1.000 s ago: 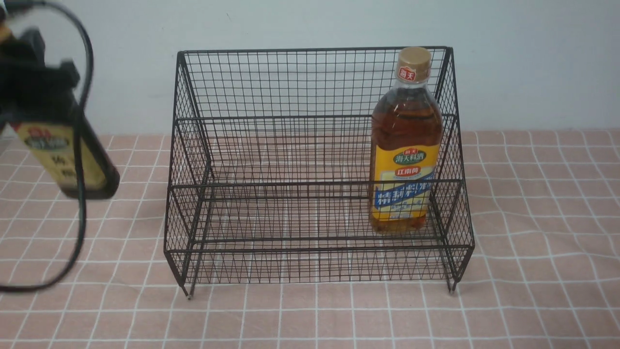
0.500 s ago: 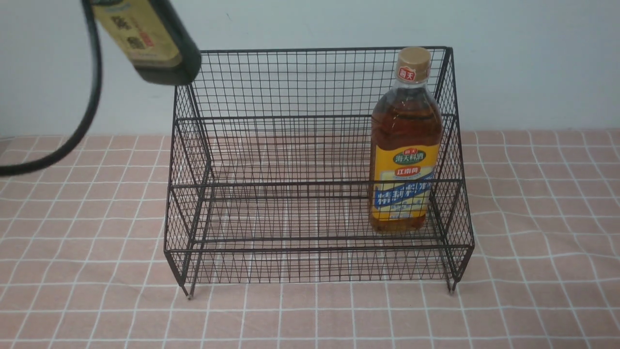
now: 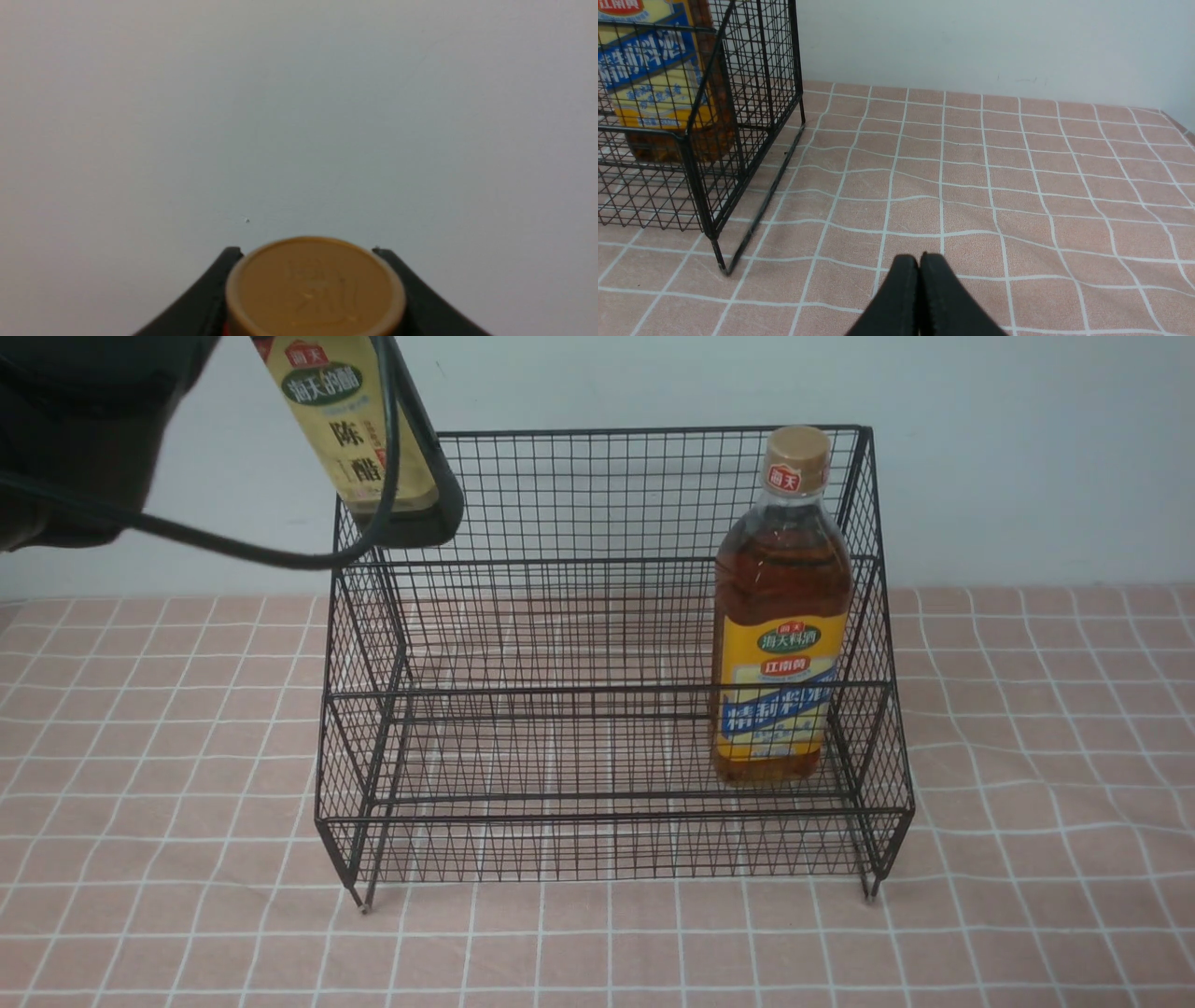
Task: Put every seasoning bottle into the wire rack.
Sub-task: Use the left arm to put the condiment bottle back on the shelf
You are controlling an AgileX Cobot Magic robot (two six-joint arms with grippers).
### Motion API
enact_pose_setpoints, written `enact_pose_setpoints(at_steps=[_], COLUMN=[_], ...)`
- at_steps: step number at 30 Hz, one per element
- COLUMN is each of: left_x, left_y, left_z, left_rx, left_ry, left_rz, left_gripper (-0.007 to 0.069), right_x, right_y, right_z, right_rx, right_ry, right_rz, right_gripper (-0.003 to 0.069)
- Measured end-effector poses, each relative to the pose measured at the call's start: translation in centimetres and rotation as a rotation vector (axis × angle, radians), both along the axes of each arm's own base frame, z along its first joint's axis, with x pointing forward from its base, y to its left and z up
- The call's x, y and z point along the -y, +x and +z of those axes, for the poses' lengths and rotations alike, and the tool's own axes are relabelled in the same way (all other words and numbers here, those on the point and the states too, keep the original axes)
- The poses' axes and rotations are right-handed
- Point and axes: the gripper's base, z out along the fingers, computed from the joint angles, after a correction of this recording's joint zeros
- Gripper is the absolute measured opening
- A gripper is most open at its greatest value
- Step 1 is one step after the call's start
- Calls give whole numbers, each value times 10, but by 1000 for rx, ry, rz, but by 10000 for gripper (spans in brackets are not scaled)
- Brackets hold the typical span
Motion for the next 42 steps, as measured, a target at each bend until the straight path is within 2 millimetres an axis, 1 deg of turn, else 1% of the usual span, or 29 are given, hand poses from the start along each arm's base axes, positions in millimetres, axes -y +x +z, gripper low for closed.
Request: enact_pose_setpoints(at_steps=[8,15,16,24,25,28,31,42], left_x=[3,9,9,19,20,23,25,30], left_y=[11,27,27,46,46,52,53,54], left_z=[-9,-31,-32,-67,-68,-79,-84,-91], left_rx=[-14,-76,-78,-177,-180,-215,-234,-280], left_ry=[1,18,19,50,51,60,63,77], left_rz=[19,12,11,-22,-24,-41,-57,-107], left_gripper=[303,303,303,302,302,302,302,302], right_x=[0,0,0,0,0,0,0,0], right_y=[0,0,0,0,0,0,0,0], right_z=[0,0,0,0,0,0,0,0], right_rx=[0,0,0,0,0,0,0,0], right_ry=[0,0,0,0,0,0,0,0], right_rz=[0,0,0,0,0,0,0,0], right_gripper=[-14,-14,-14,-14,-14,-14,-14,-14])
